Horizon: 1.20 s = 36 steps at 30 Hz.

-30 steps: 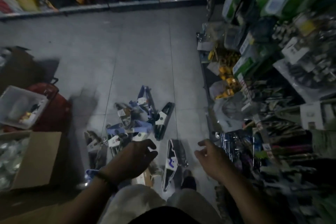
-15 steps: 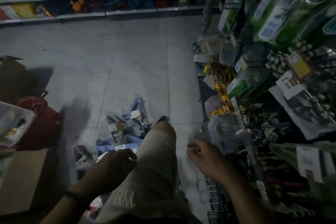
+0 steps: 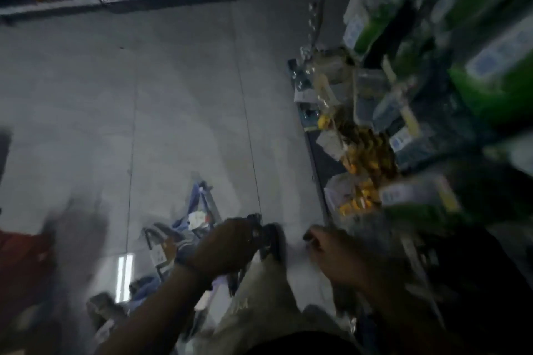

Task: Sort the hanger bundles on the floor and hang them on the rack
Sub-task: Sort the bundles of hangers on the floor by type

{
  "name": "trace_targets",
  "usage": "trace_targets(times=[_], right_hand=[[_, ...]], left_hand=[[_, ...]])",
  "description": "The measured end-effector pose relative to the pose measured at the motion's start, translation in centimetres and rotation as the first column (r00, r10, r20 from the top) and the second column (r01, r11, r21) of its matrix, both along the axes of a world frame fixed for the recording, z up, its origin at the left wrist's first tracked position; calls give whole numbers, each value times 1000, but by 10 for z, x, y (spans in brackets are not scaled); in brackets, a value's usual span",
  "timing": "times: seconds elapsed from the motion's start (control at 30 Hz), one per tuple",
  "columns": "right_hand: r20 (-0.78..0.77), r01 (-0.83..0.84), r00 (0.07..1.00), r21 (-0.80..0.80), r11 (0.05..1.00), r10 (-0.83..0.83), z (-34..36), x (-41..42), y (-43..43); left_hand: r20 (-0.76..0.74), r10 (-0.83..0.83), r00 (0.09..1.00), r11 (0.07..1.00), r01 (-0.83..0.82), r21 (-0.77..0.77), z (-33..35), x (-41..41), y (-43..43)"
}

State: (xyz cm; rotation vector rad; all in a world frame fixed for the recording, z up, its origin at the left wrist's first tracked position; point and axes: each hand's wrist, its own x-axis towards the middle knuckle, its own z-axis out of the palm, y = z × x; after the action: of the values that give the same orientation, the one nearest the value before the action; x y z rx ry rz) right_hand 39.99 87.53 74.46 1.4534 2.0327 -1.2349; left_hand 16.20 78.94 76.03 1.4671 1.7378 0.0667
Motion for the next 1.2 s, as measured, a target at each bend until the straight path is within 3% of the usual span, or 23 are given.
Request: trace_targets(times=[0.17, 0.27, 0.43, 0.57, 0.67, 0.77, 0.83, 0.97, 1.13, 1.2], right_hand=[[-77, -58, 995, -11, 998, 57, 32, -94, 110], [-56, -147, 988, -42, 988, 144, 38, -147, 166], [-107, -309, 947, -27, 951, 304, 19, -261, 253], [-123, -546, 834, -38, 837, 538, -7, -365, 299], [-62, -780, 626, -79, 621, 778, -25, -457, 320], [-44, -924, 359, -154, 349, 932, -25, -541, 324], [-77, -963, 250, -122, 240, 965, -21, -589, 319], [-80, -999, 13, -50, 9, 997, -20, -664, 280], [-94, -960, -247, -111, -257, 964, -35, -711, 193], [-65, -936, -319, -131, -325, 945, -42, -721, 155]], left_hand=[[70, 230, 971, 966, -236, 102, 37, -81, 80], [26, 351, 936, 930, -352, 101, 45, -129, 82], [-10, 589, 808, 808, -589, -7, 35, -200, 66], [-54, 760, 648, 644, -761, -76, 13, -240, 66], [-63, 897, 438, 433, -898, -79, -10, -259, 90], [-81, 990, 118, 115, -992, -42, -19, -263, 108], [-49, 996, -72, -75, -995, -68, -18, -258, 115], [-44, 946, -320, -323, -933, -158, -4, -243, 117], [29, 798, -602, -584, -784, -208, -15, -227, 97], [25, 745, -667, -650, -733, -200, -28, -222, 83]])
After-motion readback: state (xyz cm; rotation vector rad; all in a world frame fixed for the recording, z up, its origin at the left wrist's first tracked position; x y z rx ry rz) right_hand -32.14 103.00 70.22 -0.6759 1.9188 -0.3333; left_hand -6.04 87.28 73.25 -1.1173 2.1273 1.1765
